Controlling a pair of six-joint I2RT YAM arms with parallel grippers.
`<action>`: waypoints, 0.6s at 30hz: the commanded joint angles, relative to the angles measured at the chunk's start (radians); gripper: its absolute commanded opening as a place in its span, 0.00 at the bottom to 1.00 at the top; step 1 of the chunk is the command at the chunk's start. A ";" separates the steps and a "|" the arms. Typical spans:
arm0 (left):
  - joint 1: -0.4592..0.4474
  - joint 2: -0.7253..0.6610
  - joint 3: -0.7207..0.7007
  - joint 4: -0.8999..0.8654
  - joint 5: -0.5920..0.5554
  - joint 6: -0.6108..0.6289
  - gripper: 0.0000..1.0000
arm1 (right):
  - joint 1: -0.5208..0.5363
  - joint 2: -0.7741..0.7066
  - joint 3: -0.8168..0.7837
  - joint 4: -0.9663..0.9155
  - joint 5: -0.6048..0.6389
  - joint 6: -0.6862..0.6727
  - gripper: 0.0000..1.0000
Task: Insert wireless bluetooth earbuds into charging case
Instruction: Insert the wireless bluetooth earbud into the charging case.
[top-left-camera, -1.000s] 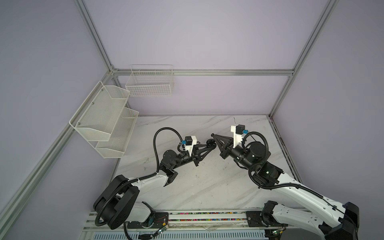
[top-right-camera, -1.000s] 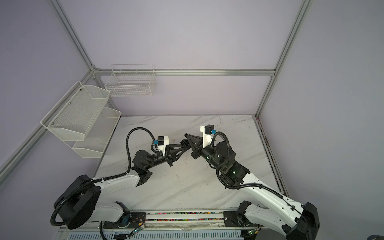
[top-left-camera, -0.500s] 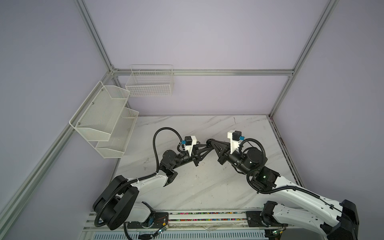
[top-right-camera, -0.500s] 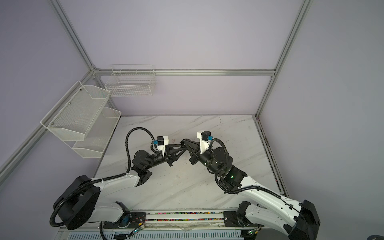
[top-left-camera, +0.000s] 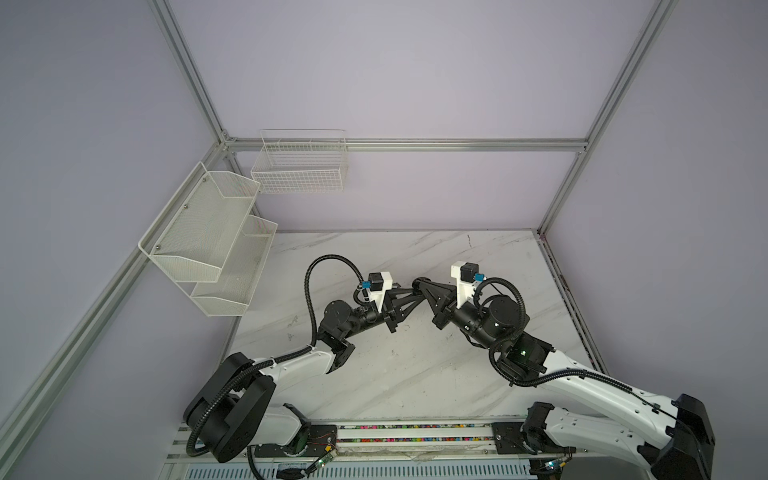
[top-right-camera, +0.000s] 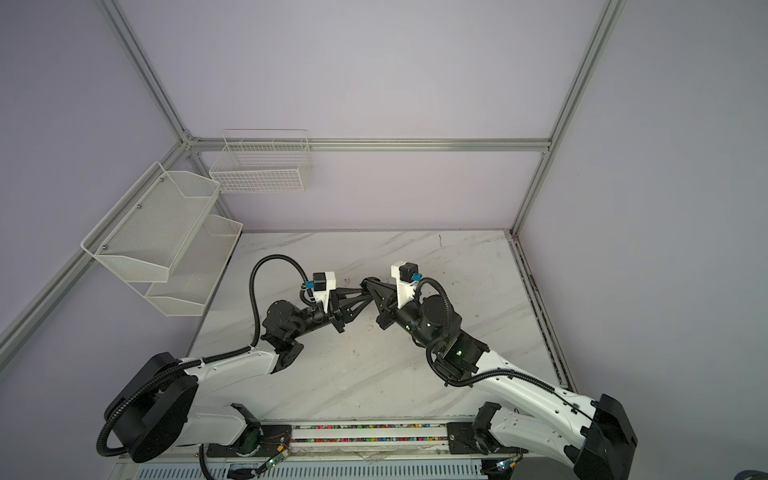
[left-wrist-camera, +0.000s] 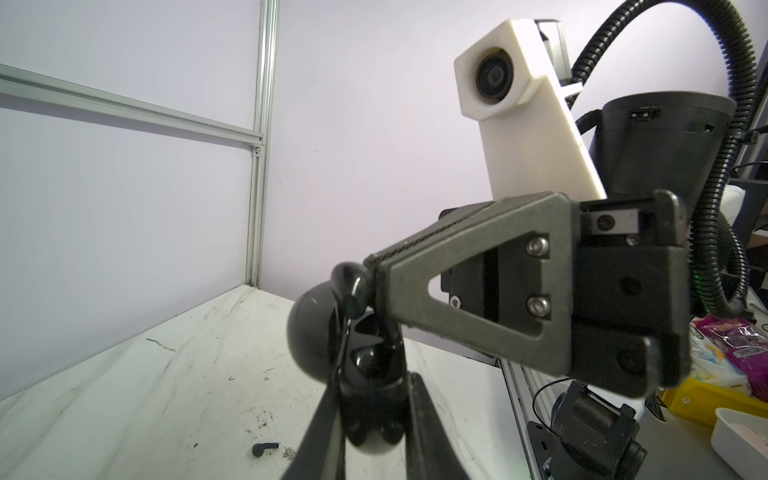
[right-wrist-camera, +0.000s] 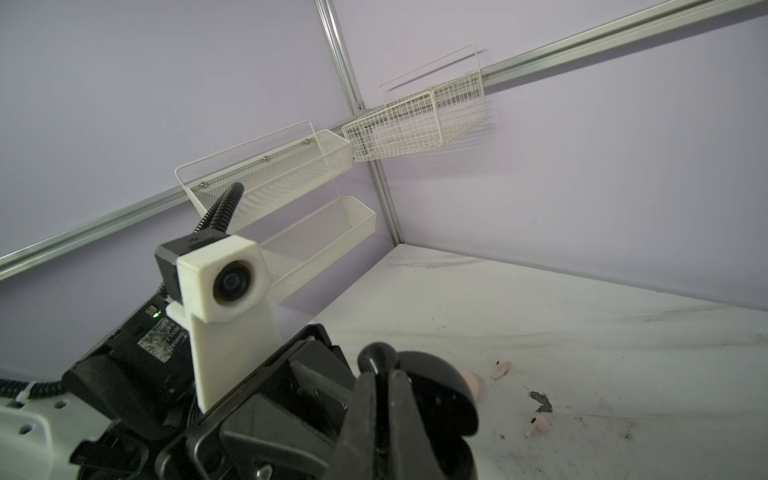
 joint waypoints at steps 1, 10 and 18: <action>-0.003 -0.035 0.078 0.037 0.009 0.020 0.00 | 0.006 -0.001 -0.017 0.042 0.013 -0.013 0.00; -0.003 -0.043 0.075 0.036 0.006 0.024 0.00 | 0.009 -0.005 -0.033 0.035 0.016 -0.019 0.00; -0.003 -0.047 0.071 0.031 0.001 0.038 0.00 | 0.012 0.003 -0.030 0.031 -0.004 -0.021 0.00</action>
